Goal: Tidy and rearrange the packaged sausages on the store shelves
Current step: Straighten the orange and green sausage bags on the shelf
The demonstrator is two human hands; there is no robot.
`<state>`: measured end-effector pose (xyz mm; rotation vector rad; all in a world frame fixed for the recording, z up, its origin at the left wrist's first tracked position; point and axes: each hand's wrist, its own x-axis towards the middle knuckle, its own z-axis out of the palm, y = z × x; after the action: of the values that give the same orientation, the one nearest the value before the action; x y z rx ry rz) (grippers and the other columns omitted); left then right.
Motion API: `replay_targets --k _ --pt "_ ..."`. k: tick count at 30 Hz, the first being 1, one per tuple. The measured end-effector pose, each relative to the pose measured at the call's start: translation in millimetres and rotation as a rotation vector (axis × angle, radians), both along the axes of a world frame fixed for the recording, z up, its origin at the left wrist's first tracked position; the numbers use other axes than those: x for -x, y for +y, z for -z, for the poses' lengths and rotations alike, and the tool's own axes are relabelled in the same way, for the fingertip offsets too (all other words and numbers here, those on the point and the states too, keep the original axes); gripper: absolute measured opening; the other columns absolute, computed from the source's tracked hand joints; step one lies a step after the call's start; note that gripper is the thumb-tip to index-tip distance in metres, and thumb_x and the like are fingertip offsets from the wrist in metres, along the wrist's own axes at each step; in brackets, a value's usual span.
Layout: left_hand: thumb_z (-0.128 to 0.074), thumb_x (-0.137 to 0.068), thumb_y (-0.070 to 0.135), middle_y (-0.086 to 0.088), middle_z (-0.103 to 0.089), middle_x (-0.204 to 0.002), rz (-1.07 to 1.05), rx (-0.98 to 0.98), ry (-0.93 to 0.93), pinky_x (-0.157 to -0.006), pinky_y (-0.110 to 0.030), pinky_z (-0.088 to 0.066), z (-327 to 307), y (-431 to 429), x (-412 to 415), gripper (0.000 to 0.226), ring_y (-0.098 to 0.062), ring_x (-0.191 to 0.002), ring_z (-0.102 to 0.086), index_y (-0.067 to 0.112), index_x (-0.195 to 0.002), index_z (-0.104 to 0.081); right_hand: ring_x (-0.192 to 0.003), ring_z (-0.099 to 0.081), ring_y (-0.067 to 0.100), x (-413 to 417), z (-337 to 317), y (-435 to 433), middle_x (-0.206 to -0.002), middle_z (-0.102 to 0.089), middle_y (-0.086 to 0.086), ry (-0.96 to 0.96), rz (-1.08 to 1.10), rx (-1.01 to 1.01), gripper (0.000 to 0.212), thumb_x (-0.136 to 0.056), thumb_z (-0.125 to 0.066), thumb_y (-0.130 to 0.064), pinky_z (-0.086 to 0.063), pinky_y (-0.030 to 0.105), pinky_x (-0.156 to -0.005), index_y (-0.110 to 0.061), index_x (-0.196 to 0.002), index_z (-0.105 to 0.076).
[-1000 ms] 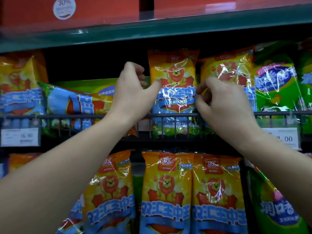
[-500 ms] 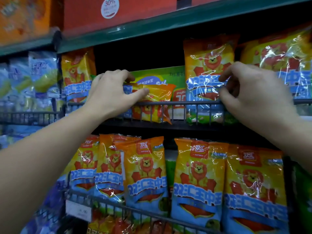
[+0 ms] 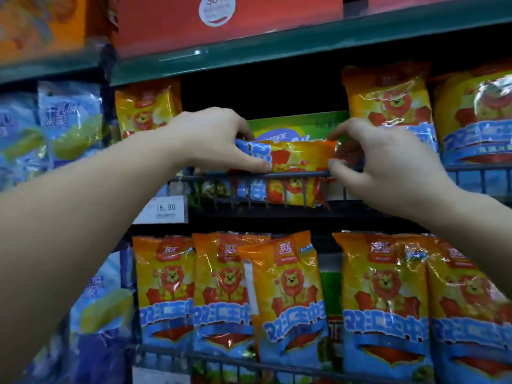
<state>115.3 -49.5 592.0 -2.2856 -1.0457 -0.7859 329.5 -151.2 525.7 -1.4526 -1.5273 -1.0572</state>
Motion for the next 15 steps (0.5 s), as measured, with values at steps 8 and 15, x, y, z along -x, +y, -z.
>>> replay_targets --k 8,15 --pt "-0.070 -0.070 0.062 0.012 -0.062 -0.081 0.202 0.032 0.009 -0.054 -0.027 -0.040 -4 29 13 0.043 -0.005 -0.069 -0.058 0.028 -0.096 -0.061 -0.095 -0.063 0.025 21 -9 17 -0.102 -0.066 0.003 0.282 0.099 0.145 0.053 -0.087 -0.061 -0.046 -0.055 0.051 -0.081 -0.019 -0.131 -0.047" --pt "-0.074 -0.067 0.056 0.011 -0.062 -0.081 0.293 0.030 -0.034 -0.066 -0.032 -0.048 -2 35 20 0.041 -0.007 -0.071 -0.057 0.026 -0.091 -0.060 -0.088 -0.067 0.020 27 -15 19 -0.100 -0.066 0.009 0.469 -0.126 0.000 0.047 -0.084 -0.077 -0.028 -0.059 0.039 -0.079 -0.019 -0.125 -0.055"
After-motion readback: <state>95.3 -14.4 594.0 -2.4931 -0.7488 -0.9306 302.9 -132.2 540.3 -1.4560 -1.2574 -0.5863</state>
